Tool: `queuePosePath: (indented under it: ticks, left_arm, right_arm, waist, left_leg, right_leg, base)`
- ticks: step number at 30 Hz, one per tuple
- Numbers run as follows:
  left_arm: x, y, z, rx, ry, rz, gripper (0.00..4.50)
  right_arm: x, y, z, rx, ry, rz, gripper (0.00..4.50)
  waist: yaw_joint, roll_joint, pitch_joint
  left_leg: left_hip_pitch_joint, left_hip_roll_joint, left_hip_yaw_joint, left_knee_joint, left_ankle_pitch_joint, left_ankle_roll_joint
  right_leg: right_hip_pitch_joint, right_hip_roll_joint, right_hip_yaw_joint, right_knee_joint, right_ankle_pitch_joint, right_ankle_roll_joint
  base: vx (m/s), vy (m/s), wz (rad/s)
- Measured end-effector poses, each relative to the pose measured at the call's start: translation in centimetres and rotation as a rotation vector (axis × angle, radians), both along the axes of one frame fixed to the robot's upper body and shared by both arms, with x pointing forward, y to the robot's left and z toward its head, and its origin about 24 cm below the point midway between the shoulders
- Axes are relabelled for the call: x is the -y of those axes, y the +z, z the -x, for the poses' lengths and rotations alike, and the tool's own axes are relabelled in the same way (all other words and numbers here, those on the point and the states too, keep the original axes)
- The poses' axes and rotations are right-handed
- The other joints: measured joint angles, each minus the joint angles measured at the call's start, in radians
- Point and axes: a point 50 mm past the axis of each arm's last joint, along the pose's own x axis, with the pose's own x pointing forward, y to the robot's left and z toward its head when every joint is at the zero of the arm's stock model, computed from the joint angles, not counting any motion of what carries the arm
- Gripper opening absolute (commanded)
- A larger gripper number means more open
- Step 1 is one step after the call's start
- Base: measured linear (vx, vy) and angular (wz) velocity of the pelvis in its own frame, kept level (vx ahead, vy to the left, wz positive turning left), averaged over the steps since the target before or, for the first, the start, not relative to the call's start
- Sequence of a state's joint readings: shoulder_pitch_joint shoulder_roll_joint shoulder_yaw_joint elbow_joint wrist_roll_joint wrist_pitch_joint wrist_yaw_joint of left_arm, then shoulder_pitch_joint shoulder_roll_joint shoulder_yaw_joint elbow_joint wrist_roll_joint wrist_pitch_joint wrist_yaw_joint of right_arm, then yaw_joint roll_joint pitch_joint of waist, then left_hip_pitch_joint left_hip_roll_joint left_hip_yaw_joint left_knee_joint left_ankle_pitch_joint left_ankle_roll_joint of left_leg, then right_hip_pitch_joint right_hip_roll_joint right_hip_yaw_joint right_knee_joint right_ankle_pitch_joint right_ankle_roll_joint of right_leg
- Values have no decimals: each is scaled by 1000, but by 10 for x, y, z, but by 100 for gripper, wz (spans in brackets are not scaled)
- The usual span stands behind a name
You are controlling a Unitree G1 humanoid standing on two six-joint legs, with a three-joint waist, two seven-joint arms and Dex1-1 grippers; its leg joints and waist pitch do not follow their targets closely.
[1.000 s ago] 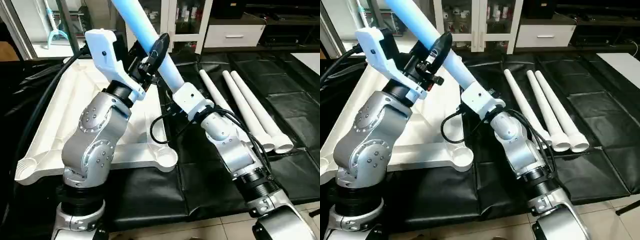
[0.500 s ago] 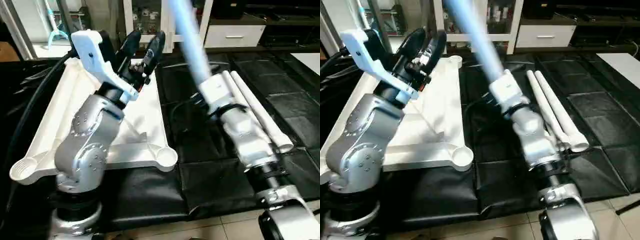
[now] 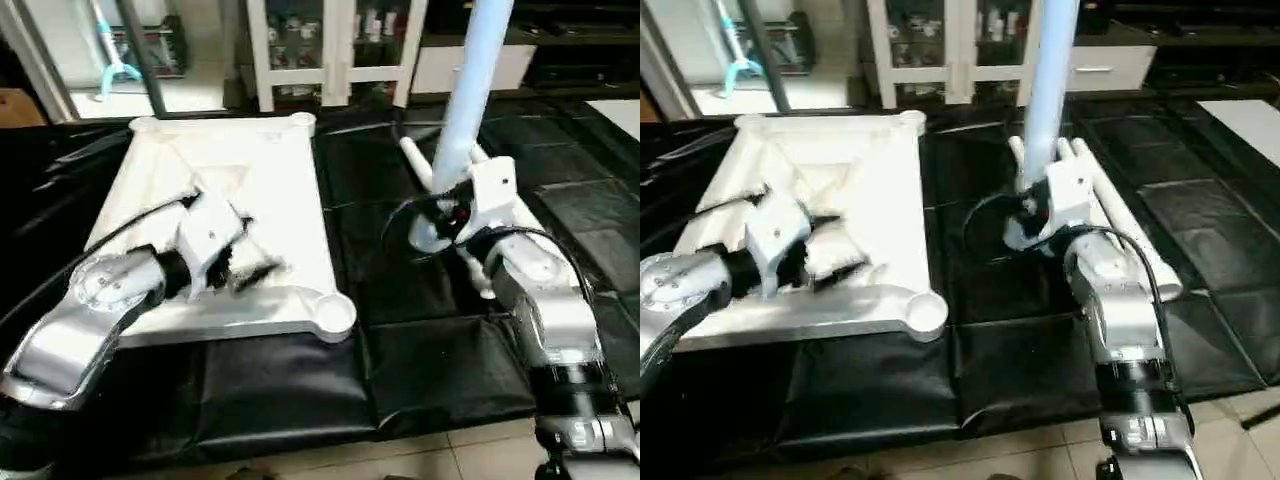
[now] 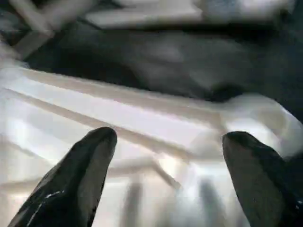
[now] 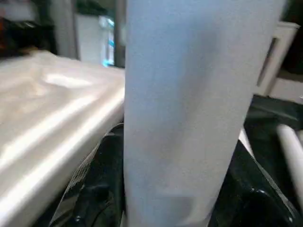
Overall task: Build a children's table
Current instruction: Pick table leg, then insert table leg to table base
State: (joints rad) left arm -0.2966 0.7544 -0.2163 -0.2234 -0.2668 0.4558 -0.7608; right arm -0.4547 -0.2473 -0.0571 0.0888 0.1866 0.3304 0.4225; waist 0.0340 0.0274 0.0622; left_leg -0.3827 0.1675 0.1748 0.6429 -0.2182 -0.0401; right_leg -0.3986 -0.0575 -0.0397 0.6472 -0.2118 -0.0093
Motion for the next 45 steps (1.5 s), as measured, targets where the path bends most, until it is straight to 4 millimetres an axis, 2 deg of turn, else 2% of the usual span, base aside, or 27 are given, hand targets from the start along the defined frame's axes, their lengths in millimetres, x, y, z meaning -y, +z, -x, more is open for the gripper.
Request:
queuePosePath:
  ticks: [3, 10, 15, 20, 22, 25, 28, 30, 35, 37, 45]
  left_arm:
    - [-1, -13, 9, -87, -59, -33, 402]
    - [-5, -18, 10, -127, -91, -77, 402]
    - [-8, -25, 9, -137, -83, -114, 402]
    - [-5, -27, 9, -129, -81, -117, 402]
    - [-4, -28, 9, -127, -81, -122, 373]
    - [-6, -35, 13, -135, -75, -140, 359]
    - [-9, -42, 17, -158, -65, -147, 324]
    - [-10, -44, 19, -169, -61, -149, 301]
    - [-14, -48, 21, -165, -36, -177, 277]
    - [-16, -49, 20, -141, -17, -207, 250]
    - [-13, -50, 18, -113, -21, -212, 193]
  right_arm:
    - [0, 3, 4, 10, 9, -7, 188]
    - [-10, -2, 16, -33, 75, -3, 188]
    - [-10, -4, 20, -17, 95, -18, 188]
    - [-15, -5, 26, -68, 171, -143, 188]
    - [-15, -4, 27, -68, 174, -148, 188]
    - [-14, -1, 27, -43, 186, -135, 188]
    - [-21, 4, 28, 52, 229, -154, 188]
    - [-25, 4, 29, 66, 262, -174, 188]
    - [-34, 0, 33, 20, 380, -246, 188]
    - [-38, -2, 34, 2, 433, -277, 188]
    - [-36, -12, 32, -7, 467, -236, 188]
  waist:
    - [-1, 1, 0]
    - [-3, 1, 0]
    - [-3, 0, 0]
    - [-3, 0, 0]
    - [-4, -1, -1]
    - [-5, -3, -1]
    - [-6, -5, -1]
    - [-5, -9, -2]
    - [-3, -20, -5]
    - [-4, -24, -7]
    - [-4, -26, -8]
  left_leg:
    - [0, 0, 0, 0, 1, -1]
    - [1, 0, 0, -1, 3, -5]
    - [0, 0, 0, -1, 3, -5]
    - [0, 0, 0, -1, 3, -4]
    - [0, 0, 0, -1, 3, -4]
    - [1, 0, 0, -1, 3, -4]
    - [0, 1, 0, -2, 3, -4]
    - [0, 1, 0, -2, 3, -4]
    - [0, 1, 0, -2, 4, -3]
    - [0, 1, 0, -2, 4, -3]
    - [0, 1, 0, -2, 4, -3]
  right_leg:
    - [0, 0, 0, 0, 1, -1]
    - [0, 0, 0, 0, 2, -2]
    - [0, 0, 0, 0, 2, -2]
    - [0, 0, 0, 0, 2, -2]
    - [0, 0, 0, 0, 2, -2]
    - [0, 0, 0, 0, 2, -2]
    - [-1, 0, 0, 0, 2, -2]
    - [-1, 0, 0, 0, 2, -2]
    - [0, 0, 0, -1, 2, -2]
    - [0, 0, 0, -1, 2, -2]
    - [0, 0, -1, -1, 2, -2]
  base:
    - [0, 0, 0]
    - [0, 0, 0]
    - [0, 0, 0]
    - [0, 0, 0]
    - [0, 0, 0]
    - [0, 0, 0]
    - [0, 0, 0]
    - [0, 0, 0]
    - [0, 0, 0]
    - [0, 0, 0]
    - [0, 0, 0]
